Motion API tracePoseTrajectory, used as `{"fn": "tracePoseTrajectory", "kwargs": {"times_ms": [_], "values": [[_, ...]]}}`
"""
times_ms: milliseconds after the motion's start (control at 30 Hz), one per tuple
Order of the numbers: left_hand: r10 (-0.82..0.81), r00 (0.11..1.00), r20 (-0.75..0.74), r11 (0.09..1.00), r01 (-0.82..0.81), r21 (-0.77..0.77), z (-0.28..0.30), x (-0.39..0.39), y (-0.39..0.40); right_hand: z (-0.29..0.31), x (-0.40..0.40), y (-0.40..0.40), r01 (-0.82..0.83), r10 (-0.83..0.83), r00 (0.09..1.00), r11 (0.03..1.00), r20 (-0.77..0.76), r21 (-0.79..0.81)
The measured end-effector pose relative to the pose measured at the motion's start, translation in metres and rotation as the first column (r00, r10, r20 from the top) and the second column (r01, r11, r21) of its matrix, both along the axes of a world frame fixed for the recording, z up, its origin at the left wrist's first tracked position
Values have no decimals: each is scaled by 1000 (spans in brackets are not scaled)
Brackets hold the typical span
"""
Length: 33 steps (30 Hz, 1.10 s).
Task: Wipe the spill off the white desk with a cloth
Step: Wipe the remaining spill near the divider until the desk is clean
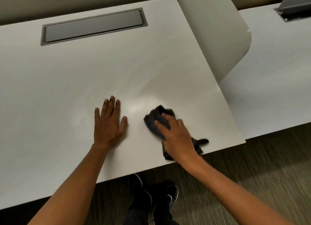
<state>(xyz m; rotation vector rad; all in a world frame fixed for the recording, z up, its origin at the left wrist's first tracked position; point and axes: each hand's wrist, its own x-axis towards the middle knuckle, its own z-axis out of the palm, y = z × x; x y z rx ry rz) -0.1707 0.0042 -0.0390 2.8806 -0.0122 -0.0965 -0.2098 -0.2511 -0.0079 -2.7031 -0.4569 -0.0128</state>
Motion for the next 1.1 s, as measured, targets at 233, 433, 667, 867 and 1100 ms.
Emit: {"fn": "tracePoseTrajectory", "kwargs": {"times_ms": [233, 433, 667, 867, 1100], "values": [[2, 1000, 8, 1000, -2, -9, 1, 0, 0, 8, -26, -62, 129, -130, 991, 990, -8, -51], [1, 1000, 13, 1000, -1, 0, 1, 0, -1, 1, -9, -137, 430, -426, 902, 901, 73, -59], [2, 1000, 11, 1000, -2, 5, 1, -1, -2, -14, -5, -173, 480, -475, 871, 877, 125, -9], [8, 1000, 22, 1000, -7, -9, 3, -2, -3, -13, 50, -165, 407, -403, 908, 913, 116, -10], [5, 1000, 15, 1000, -5, -3, 4, -1, -4, -6, 143, -140, 410, -405, 903, 912, 141, -1]]}}
